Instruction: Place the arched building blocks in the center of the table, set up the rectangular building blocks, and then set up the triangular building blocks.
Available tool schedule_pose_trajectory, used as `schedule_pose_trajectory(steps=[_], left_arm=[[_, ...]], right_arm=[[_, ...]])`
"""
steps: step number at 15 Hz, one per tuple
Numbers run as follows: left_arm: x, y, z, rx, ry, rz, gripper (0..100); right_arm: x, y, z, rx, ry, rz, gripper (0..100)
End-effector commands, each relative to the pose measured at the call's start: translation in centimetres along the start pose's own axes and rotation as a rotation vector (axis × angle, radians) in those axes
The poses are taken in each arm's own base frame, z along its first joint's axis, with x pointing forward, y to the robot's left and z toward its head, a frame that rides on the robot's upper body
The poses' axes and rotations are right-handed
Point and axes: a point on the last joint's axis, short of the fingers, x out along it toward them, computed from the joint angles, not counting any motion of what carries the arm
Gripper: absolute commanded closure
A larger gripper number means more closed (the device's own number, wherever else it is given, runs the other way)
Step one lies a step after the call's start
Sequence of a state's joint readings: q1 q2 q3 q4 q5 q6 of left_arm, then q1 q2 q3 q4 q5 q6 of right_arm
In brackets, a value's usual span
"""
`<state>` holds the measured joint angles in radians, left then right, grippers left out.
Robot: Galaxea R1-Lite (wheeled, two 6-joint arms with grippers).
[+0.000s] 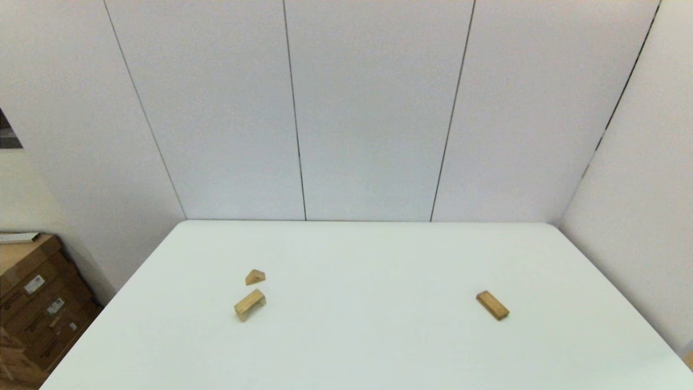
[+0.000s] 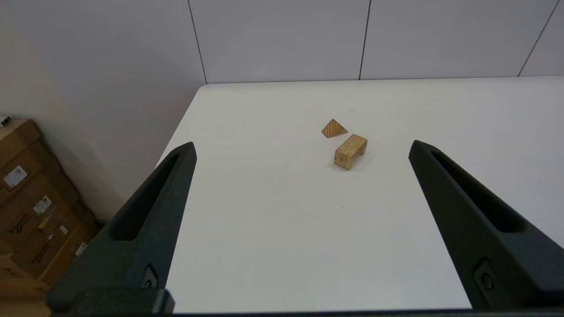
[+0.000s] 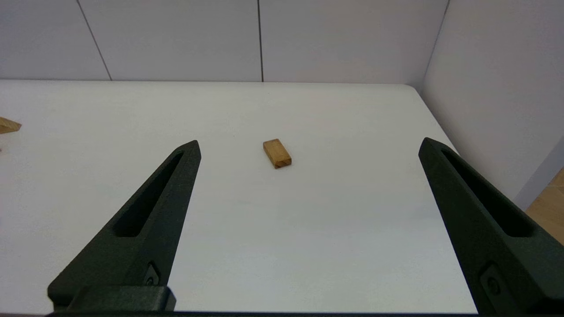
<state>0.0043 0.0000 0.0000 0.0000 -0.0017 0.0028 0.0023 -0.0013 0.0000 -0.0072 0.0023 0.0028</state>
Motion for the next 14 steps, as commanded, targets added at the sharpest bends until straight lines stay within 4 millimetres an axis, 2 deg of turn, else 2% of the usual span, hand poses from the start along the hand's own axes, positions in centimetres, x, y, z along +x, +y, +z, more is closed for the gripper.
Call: schedule_pose_trajectory(steps=[1, 10, 12, 14], left_arm=[[0.0, 0.0, 0.0, 0.000, 0.000, 0.001, 0], [0.0, 0.0, 0.1, 0.008, -0.002, 0.004, 0], [-0.4, 0.0, 2.3, 0.014, 0.014, -0.004, 0], [0.7, 0.0, 5.7, 0.011, 0.152, -0.021, 0]], right_arm=[[0.0, 0.0, 0.0, 0.000, -0.001, 0.000, 0], [0.0, 0.0, 0.0, 0.000, -0.001, 0.001, 0], [0.0, 0.0, 0.0, 0.000, -0.001, 0.001, 0], [0.0, 0.0, 0.0, 0.000, -0.001, 0.000, 0]])
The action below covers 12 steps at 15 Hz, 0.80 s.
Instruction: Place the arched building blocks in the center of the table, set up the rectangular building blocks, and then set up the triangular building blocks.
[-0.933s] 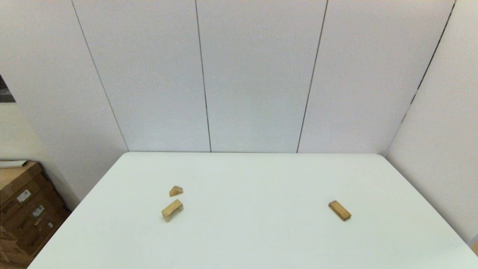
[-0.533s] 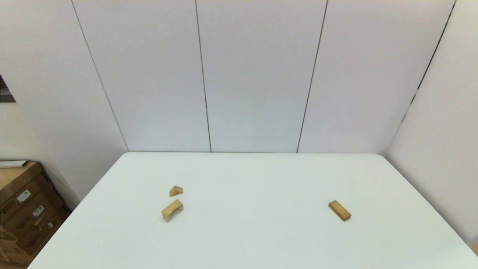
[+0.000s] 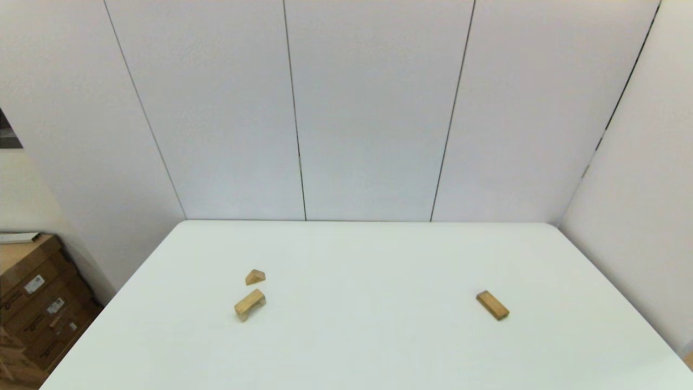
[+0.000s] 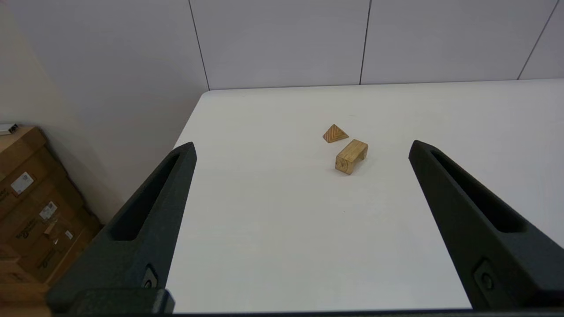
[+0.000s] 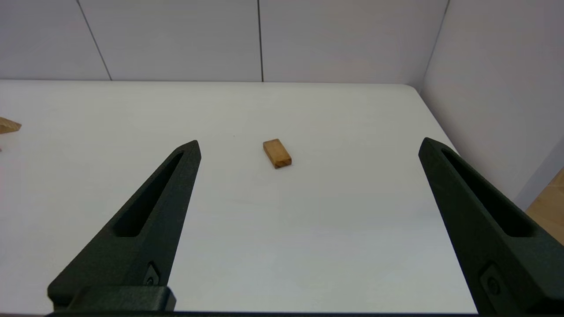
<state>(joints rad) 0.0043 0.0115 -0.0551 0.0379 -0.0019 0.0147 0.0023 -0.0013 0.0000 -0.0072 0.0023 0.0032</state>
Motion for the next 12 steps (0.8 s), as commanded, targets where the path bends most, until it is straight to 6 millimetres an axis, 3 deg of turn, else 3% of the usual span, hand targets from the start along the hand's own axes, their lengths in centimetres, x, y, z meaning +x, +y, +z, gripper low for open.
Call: schedule_pose_trajectory(steps=[1, 3, 5, 8, 12], left_arm=[[3.0, 0.0, 6.0, -0.001, 0.259, -0.051, 0], [7.4, -0.1, 7.5, -0.005, 0.459, -0.127, 0], [12.1, -0.4, 7.4, 0.006, 0.643, -0.193, 0], [18.3, -1.8, 4.2, 0.133, 0.851, -0.324, 0], [23.9, -3.3, 1.2, 0.158, 0.876, -0.372, 0]], right_arm=[[0.0, 0.0, 0.0, 0.000, -0.001, 0.001, 0], [0.0, 0.0, 0.0, 0.000, -0.001, 0.001, 0], [0.0, 0.0, 0.0, 0.000, -0.001, 0.000, 0], [0.0, 0.0, 0.0, 0.000, -0.001, 0.001, 0], [0.0, 0.0, 0.0, 0.000, -0.001, 0.001, 0]])
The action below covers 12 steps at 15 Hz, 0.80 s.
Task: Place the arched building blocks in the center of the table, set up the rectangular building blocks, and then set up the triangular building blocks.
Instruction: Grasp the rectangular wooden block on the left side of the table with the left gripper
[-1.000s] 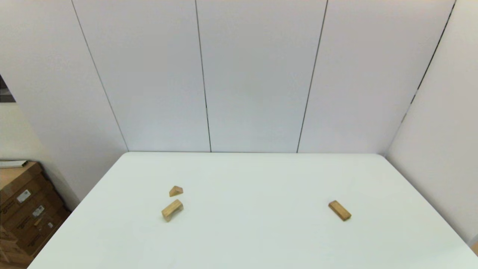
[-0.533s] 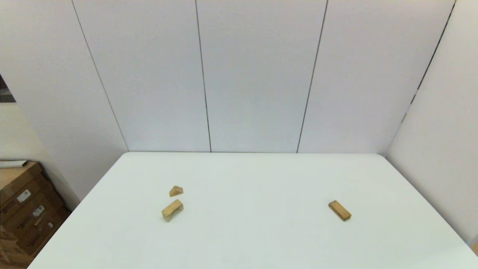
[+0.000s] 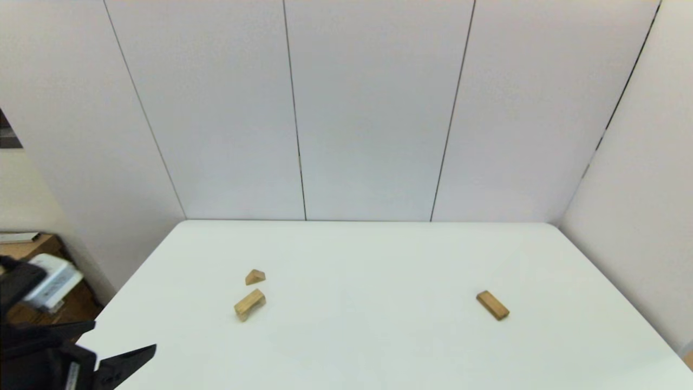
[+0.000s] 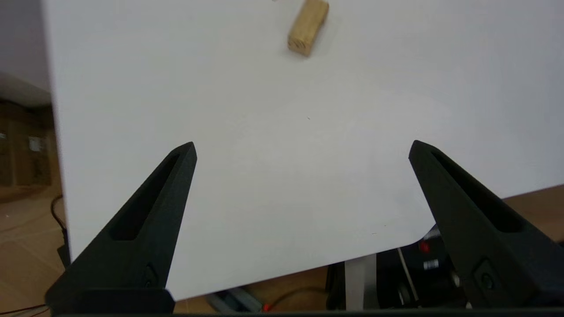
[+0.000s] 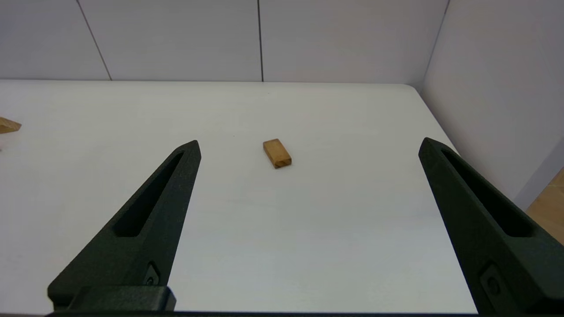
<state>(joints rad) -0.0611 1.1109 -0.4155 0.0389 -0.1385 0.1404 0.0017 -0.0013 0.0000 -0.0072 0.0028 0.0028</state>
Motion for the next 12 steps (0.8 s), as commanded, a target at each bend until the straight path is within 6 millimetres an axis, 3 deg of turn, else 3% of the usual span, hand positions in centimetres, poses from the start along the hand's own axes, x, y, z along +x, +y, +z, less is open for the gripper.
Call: schedule_pose_trajectory(steps=[1, 8, 12], left_arm=[[11.7, -0.1, 3.0, 0.107, 0.160, -0.111, 0], [20.2, 0.2, 3.1, 0.156, 0.225, -0.136, 0], [22.6, -0.1, 3.0, 0.202, 0.212, -0.146, 0]], right_arm=[[0.0, 0.0, 0.0, 0.000, -0.001, 0.002, 0], [0.0, 0.0, 0.0, 0.000, -0.001, 0.002, 0], [0.0, 0.0, 0.0, 0.000, -0.001, 0.000, 0]])
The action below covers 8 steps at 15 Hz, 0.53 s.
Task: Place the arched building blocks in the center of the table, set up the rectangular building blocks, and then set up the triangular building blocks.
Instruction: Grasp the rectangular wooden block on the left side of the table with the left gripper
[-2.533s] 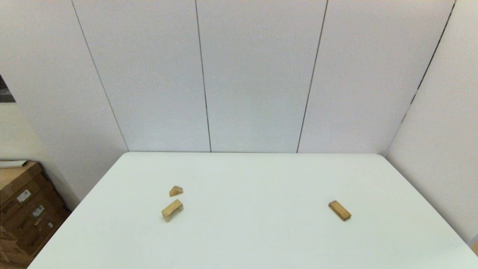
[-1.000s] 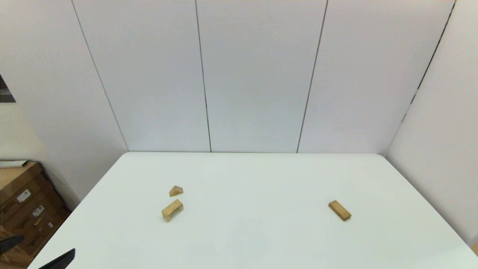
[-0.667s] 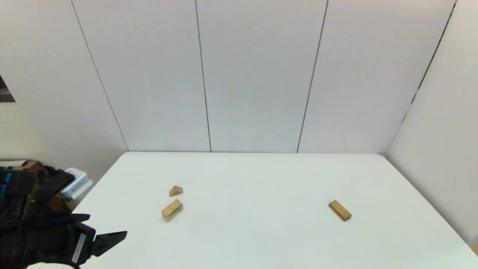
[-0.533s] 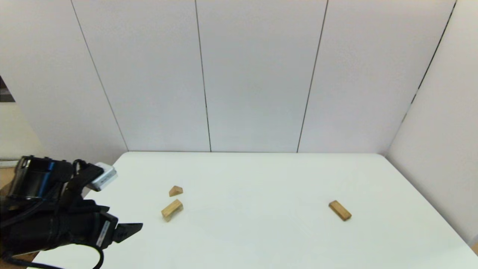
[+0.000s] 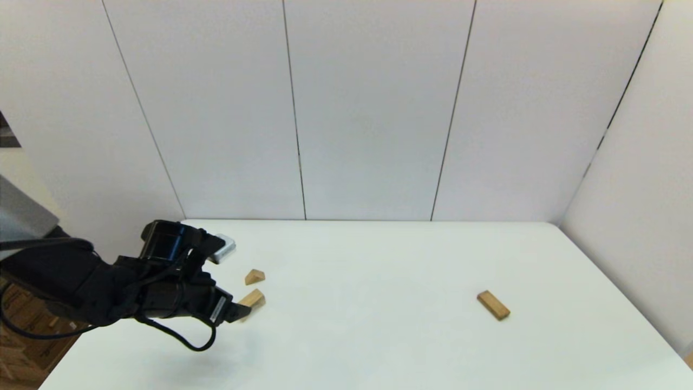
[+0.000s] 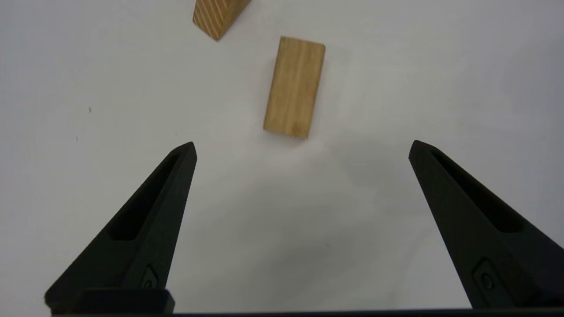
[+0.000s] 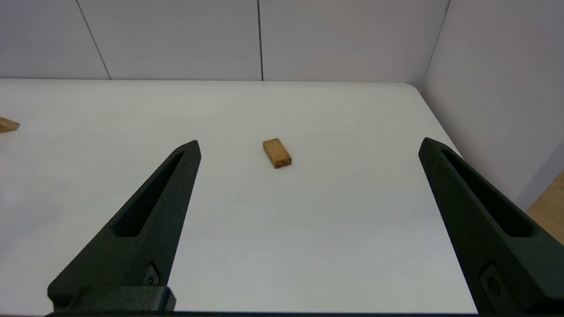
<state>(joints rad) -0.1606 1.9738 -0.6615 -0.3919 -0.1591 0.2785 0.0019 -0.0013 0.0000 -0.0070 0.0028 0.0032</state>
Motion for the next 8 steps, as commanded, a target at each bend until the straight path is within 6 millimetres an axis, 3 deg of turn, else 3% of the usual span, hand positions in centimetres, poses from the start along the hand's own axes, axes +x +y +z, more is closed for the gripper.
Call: schedule_pose_trajectory(steps=[1, 4, 8], left_arm=[[4.0, -0.1, -0.7, 0.018, 0.062, -0.027, 0], [5.7, 0.0, -1.1, 0.015, 0.091, -0.037, 0], [6.0, -0.1, -0.9, 0.021, 0.090, -0.038, 0]], right_arm=[[0.0, 0.0, 0.0, 0.000, -0.001, 0.000, 0], [0.0, 0.0, 0.0, 0.000, -0.001, 0.000, 0], [0.0, 0.0, 0.0, 0.000, -0.001, 0.001, 0]])
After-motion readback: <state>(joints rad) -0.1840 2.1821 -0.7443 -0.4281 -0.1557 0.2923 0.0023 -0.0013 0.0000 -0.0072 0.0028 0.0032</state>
